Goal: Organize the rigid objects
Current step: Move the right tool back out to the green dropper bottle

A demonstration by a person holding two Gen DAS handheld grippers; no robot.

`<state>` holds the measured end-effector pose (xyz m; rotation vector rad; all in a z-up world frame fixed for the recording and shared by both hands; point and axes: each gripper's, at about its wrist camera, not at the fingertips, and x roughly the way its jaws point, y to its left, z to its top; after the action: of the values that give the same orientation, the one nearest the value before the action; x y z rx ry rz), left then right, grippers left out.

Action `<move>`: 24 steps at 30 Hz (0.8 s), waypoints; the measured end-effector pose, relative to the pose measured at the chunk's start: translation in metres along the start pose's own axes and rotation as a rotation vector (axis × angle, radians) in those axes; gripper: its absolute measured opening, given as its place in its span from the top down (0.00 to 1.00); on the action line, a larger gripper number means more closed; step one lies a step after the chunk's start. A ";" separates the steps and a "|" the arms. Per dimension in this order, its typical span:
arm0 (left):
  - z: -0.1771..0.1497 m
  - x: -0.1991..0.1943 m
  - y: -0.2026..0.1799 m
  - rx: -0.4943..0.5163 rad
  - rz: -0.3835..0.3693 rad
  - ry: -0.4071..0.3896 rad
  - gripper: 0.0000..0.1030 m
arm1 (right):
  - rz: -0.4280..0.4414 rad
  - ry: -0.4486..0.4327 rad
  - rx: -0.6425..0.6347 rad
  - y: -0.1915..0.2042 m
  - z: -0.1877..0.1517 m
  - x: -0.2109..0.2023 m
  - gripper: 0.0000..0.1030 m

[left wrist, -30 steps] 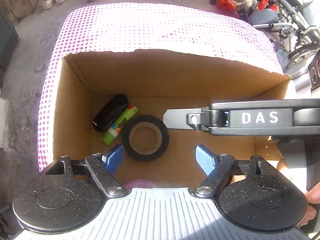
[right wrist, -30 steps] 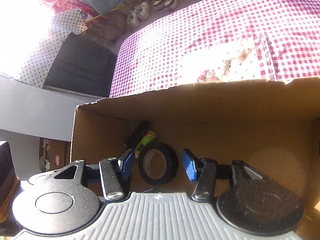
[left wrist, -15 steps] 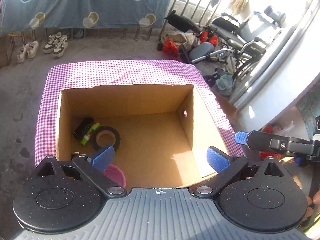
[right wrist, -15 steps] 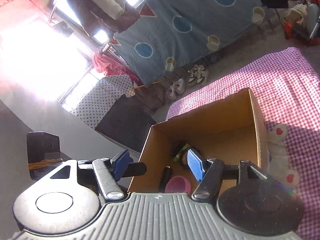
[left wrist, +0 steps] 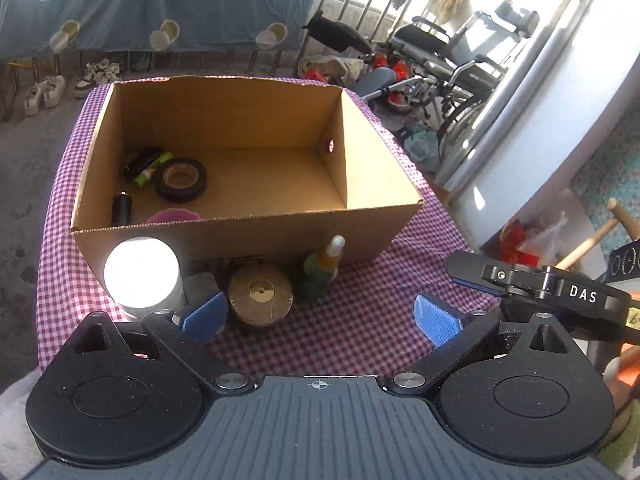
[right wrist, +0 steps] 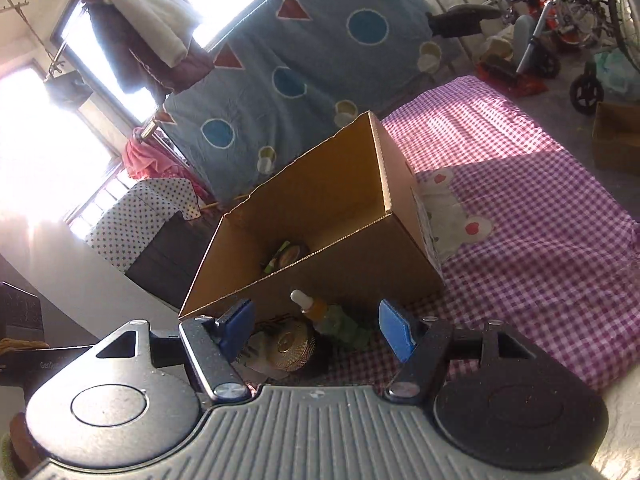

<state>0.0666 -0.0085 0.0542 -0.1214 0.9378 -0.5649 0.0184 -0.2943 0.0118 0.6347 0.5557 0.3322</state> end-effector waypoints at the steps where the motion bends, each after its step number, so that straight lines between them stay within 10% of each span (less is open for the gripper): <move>1: -0.004 0.004 -0.001 -0.001 -0.008 0.015 0.02 | 0.002 0.000 -0.011 0.000 0.000 0.002 0.31; 24: -0.026 0.024 -0.003 -0.007 -0.055 -0.110 0.00 | -0.039 -0.009 -0.046 -0.026 -0.001 0.013 0.31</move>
<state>0.0559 -0.0194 0.0216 -0.1834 0.8315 -0.5995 0.0310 -0.3078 -0.0107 0.5797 0.5498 0.3046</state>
